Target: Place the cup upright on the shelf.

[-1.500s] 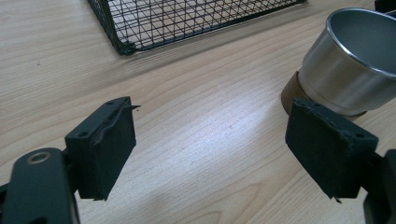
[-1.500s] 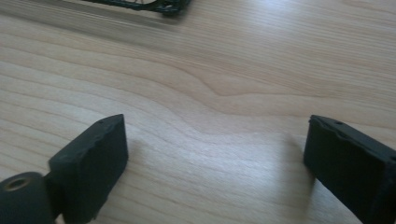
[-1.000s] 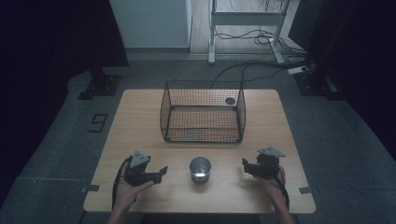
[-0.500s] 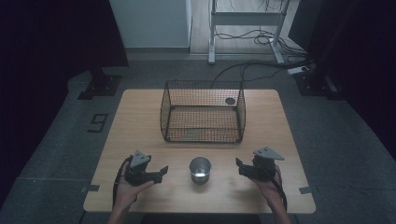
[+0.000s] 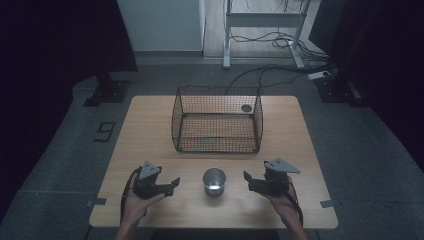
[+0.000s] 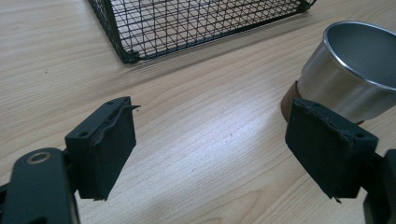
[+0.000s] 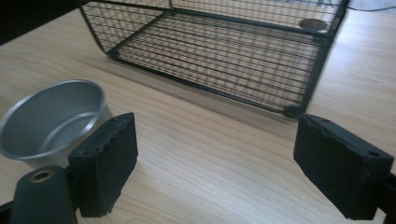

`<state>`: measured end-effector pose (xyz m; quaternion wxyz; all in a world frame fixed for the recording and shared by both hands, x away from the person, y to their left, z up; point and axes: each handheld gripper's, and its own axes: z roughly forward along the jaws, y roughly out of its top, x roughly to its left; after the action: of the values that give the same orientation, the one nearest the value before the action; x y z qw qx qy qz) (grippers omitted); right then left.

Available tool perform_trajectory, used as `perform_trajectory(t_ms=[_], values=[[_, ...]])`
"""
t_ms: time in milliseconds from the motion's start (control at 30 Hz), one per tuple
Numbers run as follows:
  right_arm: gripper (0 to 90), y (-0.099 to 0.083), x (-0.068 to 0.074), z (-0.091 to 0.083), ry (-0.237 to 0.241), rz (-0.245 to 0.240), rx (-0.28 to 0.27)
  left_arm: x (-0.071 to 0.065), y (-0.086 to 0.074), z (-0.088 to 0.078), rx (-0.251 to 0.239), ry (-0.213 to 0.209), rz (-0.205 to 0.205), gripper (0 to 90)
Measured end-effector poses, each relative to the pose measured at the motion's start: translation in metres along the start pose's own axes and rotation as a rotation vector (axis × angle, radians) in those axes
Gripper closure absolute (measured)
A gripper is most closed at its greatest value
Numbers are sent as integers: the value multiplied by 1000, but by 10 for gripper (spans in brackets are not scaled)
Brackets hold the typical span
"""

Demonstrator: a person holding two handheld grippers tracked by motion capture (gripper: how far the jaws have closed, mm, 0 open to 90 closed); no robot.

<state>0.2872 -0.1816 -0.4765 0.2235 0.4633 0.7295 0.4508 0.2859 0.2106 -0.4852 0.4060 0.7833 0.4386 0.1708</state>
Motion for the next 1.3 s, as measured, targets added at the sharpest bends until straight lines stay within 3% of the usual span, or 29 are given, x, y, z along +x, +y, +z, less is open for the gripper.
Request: perform_trajectory(t_ms=[600,1300], values=[[135,19,45,20,110,-70,-5,6,2,-11,-35,-18,-36,159],[128,22,78,53,222,-110,30,9,2,-13,-50,-25,-59,157]])
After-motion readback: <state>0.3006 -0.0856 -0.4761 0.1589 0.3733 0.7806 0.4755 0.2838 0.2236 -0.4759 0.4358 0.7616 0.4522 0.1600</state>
